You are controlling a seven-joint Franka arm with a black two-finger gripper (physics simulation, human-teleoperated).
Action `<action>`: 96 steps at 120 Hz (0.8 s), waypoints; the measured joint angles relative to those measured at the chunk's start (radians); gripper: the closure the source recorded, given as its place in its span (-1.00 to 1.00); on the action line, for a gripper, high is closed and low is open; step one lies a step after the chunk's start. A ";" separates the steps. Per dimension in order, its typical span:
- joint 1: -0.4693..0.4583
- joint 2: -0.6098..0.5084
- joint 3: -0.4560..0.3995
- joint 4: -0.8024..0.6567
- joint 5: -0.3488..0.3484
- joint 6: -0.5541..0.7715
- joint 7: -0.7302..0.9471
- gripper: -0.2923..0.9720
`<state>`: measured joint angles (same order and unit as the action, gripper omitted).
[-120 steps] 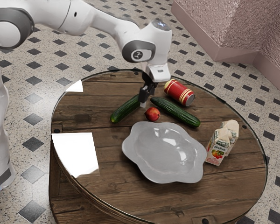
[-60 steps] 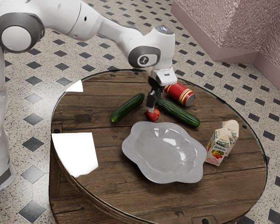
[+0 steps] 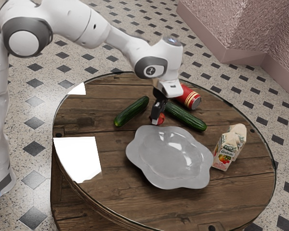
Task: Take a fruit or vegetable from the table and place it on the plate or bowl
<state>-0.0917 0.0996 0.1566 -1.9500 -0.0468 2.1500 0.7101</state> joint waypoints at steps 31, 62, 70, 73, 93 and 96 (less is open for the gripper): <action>0.002 0.016 0.026 0.002 0.001 0.004 -0.008 -0.54; -0.002 0.031 0.026 0.003 -0.002 0.005 -0.018 -0.30; -0.002 0.031 0.026 0.004 -0.002 0.005 -0.022 -0.12; -0.002 0.030 0.026 0.004 -0.001 0.005 -0.024 -0.06; -0.002 0.024 0.028 0.016 0.008 -0.006 -0.049 0.11; -0.002 0.022 0.029 0.020 0.010 -0.012 -0.054 0.13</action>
<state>-0.0942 0.1217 0.1851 -1.9296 -0.0373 2.1381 0.6562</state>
